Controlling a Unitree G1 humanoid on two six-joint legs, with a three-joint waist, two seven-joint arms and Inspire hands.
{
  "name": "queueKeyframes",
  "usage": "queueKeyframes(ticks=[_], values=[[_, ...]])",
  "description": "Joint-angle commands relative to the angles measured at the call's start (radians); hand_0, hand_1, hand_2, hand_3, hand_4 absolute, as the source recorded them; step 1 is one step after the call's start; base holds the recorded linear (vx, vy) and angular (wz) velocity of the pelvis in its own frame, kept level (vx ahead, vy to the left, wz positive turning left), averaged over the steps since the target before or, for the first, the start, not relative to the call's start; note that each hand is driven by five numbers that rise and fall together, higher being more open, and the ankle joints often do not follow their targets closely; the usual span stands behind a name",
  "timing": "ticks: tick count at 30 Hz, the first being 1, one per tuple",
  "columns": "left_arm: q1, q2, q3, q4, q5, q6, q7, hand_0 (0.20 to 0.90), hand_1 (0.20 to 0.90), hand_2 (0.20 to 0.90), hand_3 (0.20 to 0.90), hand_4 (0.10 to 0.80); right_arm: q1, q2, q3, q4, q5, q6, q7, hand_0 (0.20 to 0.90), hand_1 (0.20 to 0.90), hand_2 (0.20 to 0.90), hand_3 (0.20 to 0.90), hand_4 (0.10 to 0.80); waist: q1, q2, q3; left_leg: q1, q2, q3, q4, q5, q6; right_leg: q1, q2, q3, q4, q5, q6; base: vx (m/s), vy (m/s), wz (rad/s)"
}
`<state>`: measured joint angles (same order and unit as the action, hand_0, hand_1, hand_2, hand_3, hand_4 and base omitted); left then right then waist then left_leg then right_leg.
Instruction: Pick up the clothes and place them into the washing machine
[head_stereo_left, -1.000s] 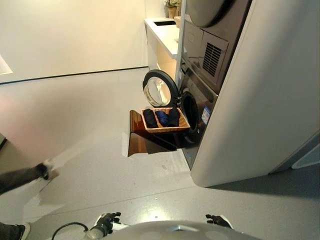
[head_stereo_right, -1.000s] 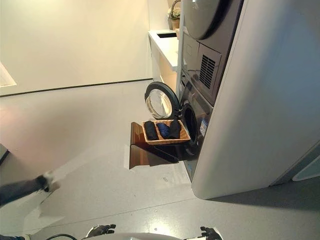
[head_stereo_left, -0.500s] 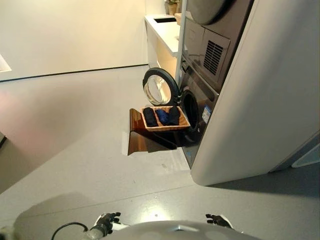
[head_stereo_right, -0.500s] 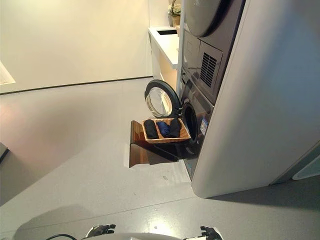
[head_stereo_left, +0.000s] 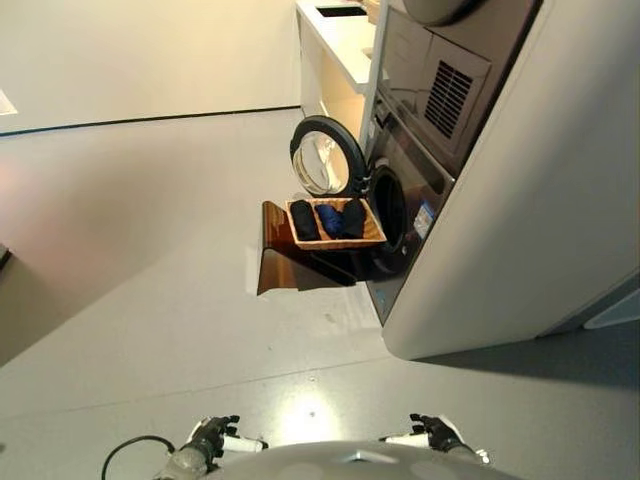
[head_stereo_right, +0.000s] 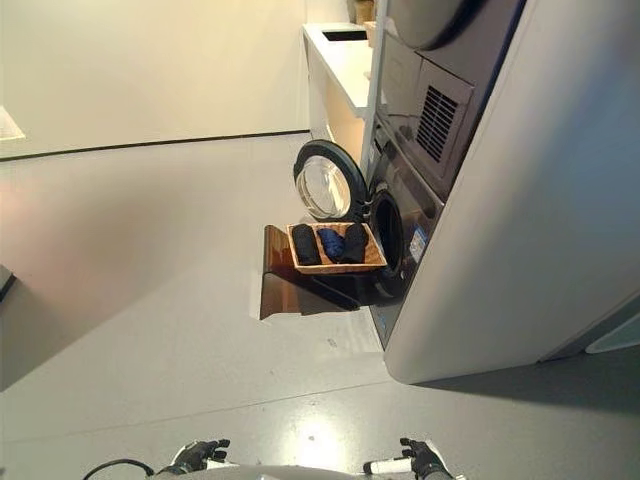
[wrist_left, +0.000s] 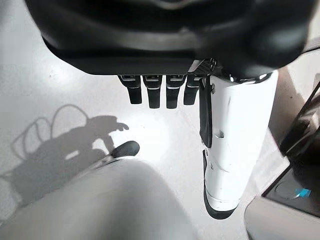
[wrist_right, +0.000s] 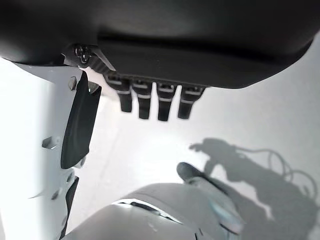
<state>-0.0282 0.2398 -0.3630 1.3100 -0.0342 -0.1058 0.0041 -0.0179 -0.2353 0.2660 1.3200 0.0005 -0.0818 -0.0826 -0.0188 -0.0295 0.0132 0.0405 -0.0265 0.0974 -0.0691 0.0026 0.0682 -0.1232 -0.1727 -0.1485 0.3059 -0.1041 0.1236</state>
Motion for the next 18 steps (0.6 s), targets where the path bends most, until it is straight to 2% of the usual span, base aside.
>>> queueKeyframes(ticks=[1,3,5,6,7,8,9,10,11,12,13,14,15,16,17,18], values=[[-0.073,0.012,0.056,0.005,-0.005,-0.017,0.005,0.9,0.9,0.9,0.9,0.8,-0.039,-0.056,0.022,0.022,-0.011,0.004,-0.001,0.9,0.9,0.9,0.9,0.8,-0.022,0.047,0.065,0.034,-0.015,-0.012,0.119,-0.142,0.03,-0.094,0.069,0.04,0.279,0.172,-0.012,0.268,0.053,0.01],[-0.069,0.023,0.073,0.004,-0.018,-0.021,0.003,0.9,0.9,0.9,0.9,0.8,-0.024,-0.062,0.006,0.018,0.003,0.0,0.007,0.9,0.9,0.9,0.9,0.8,-0.042,0.054,0.063,0.09,-0.019,-0.049,0.102,-0.147,0.014,-0.168,0.091,0.046,0.211,0.128,-0.03,0.439,0.011,0.1],[-0.072,0.02,0.067,0.004,-0.016,-0.03,0.008,0.9,0.9,0.9,0.9,0.8,-0.017,-0.066,-0.01,0.021,0.01,-0.001,0.005,0.9,0.9,0.9,0.9,0.8,-0.064,0.05,0.062,0.138,-0.025,-0.078,0.095,-0.167,-0.004,-0.209,0.074,0.048,0.063,0.15,-0.028,0.337,-0.063,0.29],[-0.071,0.019,0.067,0.004,-0.016,-0.03,0.008,0.9,0.9,0.9,0.9,0.8,-0.017,-0.066,-0.01,0.021,0.01,-0.001,0.005,0.9,0.9,0.9,0.9,0.8,-0.066,0.054,0.068,0.147,-0.021,-0.081,0.094,-0.169,-0.005,-0.198,0.077,0.043,0.059,0.15,-0.028,0.304,-0.09,0.26],[-0.074,0.018,0.061,0.004,-0.015,-0.035,0.01,0.9,0.9,0.9,0.9,0.8,-0.014,-0.065,-0.013,0.025,0.006,0.0,0.005,0.9,0.9,0.9,0.9,0.8,-0.078,0.04,0.062,0.173,-0.032,-0.095,0.086,-0.179,-0.014,-0.223,0.067,0.054,-0.066,0.193,-0.019,0.559,-0.17,0.28],[-0.072,0.011,0.063,0.012,-0.025,-0.044,0.016,0.9,0.9,0.9,0.9,0.8,-0.001,-0.057,-0.021,0.031,-0.004,0.005,0.009,0.9,0.9,0.9,0.9,0.8,-0.102,0.037,0.057,0.251,-0.016,-0.118,0.041,-0.192,-0.041,-0.267,0.059,0.031,-0.278,0.292,0.006,0.573,-0.167,0.23],[-0.072,0.01,0.062,0.012,-0.026,-0.044,0.016,0.9,0.9,0.9,0.9,0.8,-0.001,-0.058,-0.021,0.031,-0.004,0.005,0.009,0.9,0.9,0.9,0.9,0.8,-0.102,0.048,0.061,0.261,-0.004,-0.117,0.036,-0.195,-0.042,-0.251,0.07,0.023,-0.295,0.298,0.005,0.682,-0.215,0.26],[-0.076,0.005,0.061,0.017,-0.032,-0.045,0.017,0.9,0.9,0.9,0.9,0.8,0.011,-0.052,-0.027,0.03,-0.018,0.009,0.012,0.9,0.9,0.9,0.9,0.8,-0.119,0.048,0.054,0.293,0.011,-0.131,0.018,-0.195,-0.061,-0.286,0.07,0.003,-0.361,0.333,0.016,0.315,-0.101,0.19],[-0.076,0.004,0.061,0.017,-0.032,-0.046,0.017,0.9,0.9,0.9,0.9,0.8,0.012,-0.053,-0.027,0.03,-0.018,0.009,0.012,0.9,0.9,0.9,0.9,0.8,-0.118,0.053,0.054,0.296,0.016,-0.13,0.016,-0.197,-0.062,-0.283,0.075,0.001,-0.364,0.333,0.016,0.692,-0.269,0.24],[-0.073,0.001,0.06,0.02,-0.04,-0.048,0.024,0.9,0.9,0.9,0.9,0.8,0.024,-0.047,-0.034,0.026,-0.019,0.008,0.017,0.9,0.9,0.9,0.9,0.8,-0.149,0.05,0.034,0.338,0.036,-0.16,0.02,-0.199,-0.072,-0.296,0.1,0.063,-0.305,0.344,-0.003,0.575,-0.242,0.2],[-0.068,-0.003,0.061,0.022,-0.044,-0.048,0.023,0.9,0.9,0.9,0.9,0.8,0.03,-0.048,-0.036,0.028,-0.015,0.006,0.016,0.9,0.9,0.9,0.9,0.8,-0.153,0.055,0.025,0.346,0.054,-0.164,0.036,-0.189,-0.082,-0.285,0.112,0.085,-0.299,0.342,-0.011,0.736,-0.345,0.37],[-0.066,-0.009,0.058,0.026,-0.05,-0.05,0.025,0.9,0.9,0.9,0.9,0.8,0.032,-0.048,-0.038,0.029,-0.013,0.003,0.017,0.9,0.9,0.9,0.9,0.8,-0.157,0.06,0.015,0.339,0.073,-0.171,0.072,-0.155,-0.094,-0.279,0.133,0.103,-0.281,0.343,-0.022,0.518,-0.3,0.7],[-0.065,-0.019,0.053,0.027,-0.053,-0.048,0.028,0.9,0.9,0.9,0.9,0.8,0.03,-0.045,-0.038,0.03,-0.008,0.0,0.018,0.9,0.9,0.9,0.9,0.8,-0.156,0.072,0.006,0.319,0.102,-0.163,0.15,-0.086,-0.114,-0.263,0.161,0.099,-0.261,0.334,-0.04,0.347,-0.223,0.96],[-0.065,-0.019,0.053,0.027,-0.053,-0.048,0.028,0.9,0.9,0.9,0.9,0.8,0.03,-0.045,-0.038,0.03,-0.008,0.0,0.018,0.9,0.9,0.9,0.9,0.8,-0.158,0.069,0.005,0.317,0.099,-0.165,0.149,-0.083,-0.114,-0.265,0.158,0.099,-0.26,0.335,-0.039,0.478,-0.34,1.04],[-0.072,-0.026,0.041,0.016,-0.054,-0.047,0.029,0.9,0.9,0.9,0.9,0.8,0.025,-0.049,-0.034,0.022,0.004,-0.006,0.012,0.9,0.9,0.9,0.9,0.8,-0.146,0.061,0.005,0.21,0.111,-0.153,0.41,0.063,-0.138,-0.191,0.183,0.09,-0.263,0.296,-0.084,0.422,-0.333,0.71],[-0.082,-0.027,0.025,-0.007,-0.046,-0.044,0.031,0.9,0.9,0.9,0.9,0.8,0.012,-0.058,-0.031,0.01,0.019,-0.009,0.007,0.9,0.9,0.9,0.9,0.8,-0.132,0.047,0.019,0.122,0.091,-0.157,0.573,0.109,-0.136,-0.147,0.184,0.091,-0.266,0.267,-0.108,0.529,-0.434,0.43]])
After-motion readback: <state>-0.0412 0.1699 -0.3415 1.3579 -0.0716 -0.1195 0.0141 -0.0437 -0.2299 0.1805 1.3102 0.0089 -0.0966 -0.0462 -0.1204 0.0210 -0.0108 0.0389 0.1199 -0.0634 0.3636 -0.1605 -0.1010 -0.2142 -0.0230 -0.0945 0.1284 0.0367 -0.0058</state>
